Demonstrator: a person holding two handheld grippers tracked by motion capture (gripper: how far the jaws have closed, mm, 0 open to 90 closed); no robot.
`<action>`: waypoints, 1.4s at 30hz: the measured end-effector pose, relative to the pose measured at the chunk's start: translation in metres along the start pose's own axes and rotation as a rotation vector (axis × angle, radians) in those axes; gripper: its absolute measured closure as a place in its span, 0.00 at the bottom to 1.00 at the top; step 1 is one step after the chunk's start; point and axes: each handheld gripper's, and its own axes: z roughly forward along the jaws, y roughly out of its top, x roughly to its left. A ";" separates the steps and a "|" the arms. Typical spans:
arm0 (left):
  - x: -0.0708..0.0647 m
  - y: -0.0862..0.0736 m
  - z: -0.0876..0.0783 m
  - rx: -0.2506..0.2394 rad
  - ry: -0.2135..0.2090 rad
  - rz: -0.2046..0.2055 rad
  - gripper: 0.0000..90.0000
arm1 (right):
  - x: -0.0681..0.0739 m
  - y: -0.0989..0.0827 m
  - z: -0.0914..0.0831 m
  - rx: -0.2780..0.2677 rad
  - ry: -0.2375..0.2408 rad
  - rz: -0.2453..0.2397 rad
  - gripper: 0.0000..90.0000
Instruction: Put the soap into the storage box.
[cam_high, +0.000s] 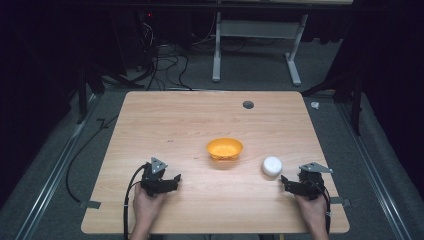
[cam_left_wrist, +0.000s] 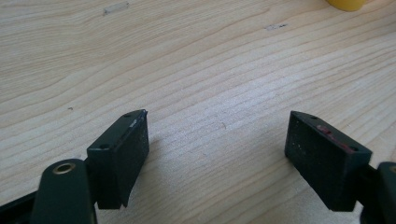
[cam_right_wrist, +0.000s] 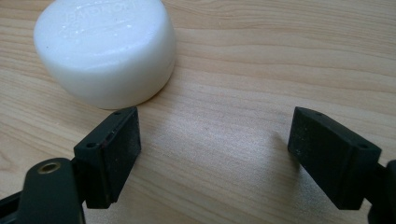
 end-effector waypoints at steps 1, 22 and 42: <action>0.000 0.000 0.000 0.000 0.000 -0.001 0.25 | 0.000 0.000 0.000 -0.001 -0.002 0.001 0.20; 0.000 0.000 0.000 0.000 -0.002 -0.001 0.25 | 0.005 -0.004 -0.019 -0.025 0.023 0.004 0.20; 0.000 0.000 0.000 0.000 -0.002 -0.001 0.25 | 0.027 0.006 -0.033 -0.085 0.064 -0.026 0.18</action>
